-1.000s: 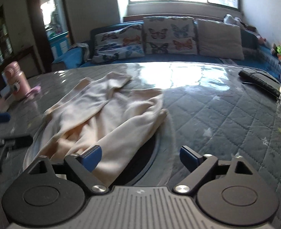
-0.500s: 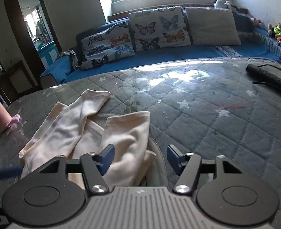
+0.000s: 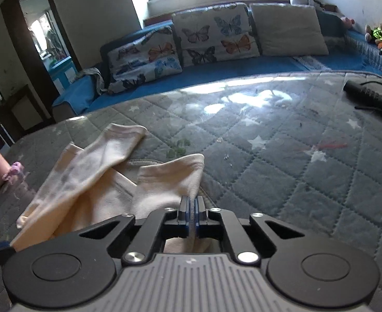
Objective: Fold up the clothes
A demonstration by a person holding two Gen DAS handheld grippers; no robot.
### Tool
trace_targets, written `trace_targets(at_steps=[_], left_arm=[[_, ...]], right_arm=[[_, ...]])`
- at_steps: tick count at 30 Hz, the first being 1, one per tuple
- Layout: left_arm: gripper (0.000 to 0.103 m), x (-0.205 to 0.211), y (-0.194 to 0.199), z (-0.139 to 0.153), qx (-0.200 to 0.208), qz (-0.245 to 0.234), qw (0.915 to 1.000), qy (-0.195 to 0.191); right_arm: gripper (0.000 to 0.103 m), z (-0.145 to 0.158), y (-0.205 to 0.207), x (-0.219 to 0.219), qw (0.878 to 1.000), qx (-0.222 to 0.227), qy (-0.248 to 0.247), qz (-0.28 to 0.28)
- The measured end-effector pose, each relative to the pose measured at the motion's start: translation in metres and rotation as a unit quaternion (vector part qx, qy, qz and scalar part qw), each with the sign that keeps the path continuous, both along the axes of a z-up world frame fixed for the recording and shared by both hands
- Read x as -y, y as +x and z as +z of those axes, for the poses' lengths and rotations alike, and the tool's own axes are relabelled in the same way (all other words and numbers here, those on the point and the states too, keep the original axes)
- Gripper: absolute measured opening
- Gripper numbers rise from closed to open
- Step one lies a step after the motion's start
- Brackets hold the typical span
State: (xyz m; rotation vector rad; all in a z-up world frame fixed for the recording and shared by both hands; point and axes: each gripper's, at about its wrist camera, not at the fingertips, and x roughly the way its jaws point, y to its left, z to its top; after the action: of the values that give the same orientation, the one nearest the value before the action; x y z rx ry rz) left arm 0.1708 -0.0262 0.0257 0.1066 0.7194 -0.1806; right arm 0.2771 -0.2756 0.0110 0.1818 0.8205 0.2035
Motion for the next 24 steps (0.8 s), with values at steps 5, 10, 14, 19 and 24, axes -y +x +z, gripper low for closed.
trace_targets(at_steps=[5,10,14,19,24], left_arm=[[0.002,-0.024,-0.019,0.015,0.018,0.033,0.9992,-0.013],[0.002,-0.056,-0.044,0.028,0.028,0.069,0.9966,-0.036],[0.002,-0.081,-0.068,0.034,0.023,0.091,0.9937,-0.061],[0.0,-0.104,-0.105,0.032,0.012,0.102,0.9909,-0.087],[0.0,-0.116,-0.127,0.017,-0.012,0.102,0.9917,-0.078]], right_arm=[[0.002,0.026,-0.025,0.012,0.999,0.033,0.001,-0.008],[0.002,0.052,-0.062,0.039,0.997,0.065,0.0,-0.03],[0.002,0.066,-0.096,0.063,0.995,0.083,-0.002,-0.05],[0.002,0.075,-0.144,0.093,0.992,0.097,-0.001,-0.077],[0.002,0.051,-0.176,0.114,0.994,0.054,-0.011,-0.094]])
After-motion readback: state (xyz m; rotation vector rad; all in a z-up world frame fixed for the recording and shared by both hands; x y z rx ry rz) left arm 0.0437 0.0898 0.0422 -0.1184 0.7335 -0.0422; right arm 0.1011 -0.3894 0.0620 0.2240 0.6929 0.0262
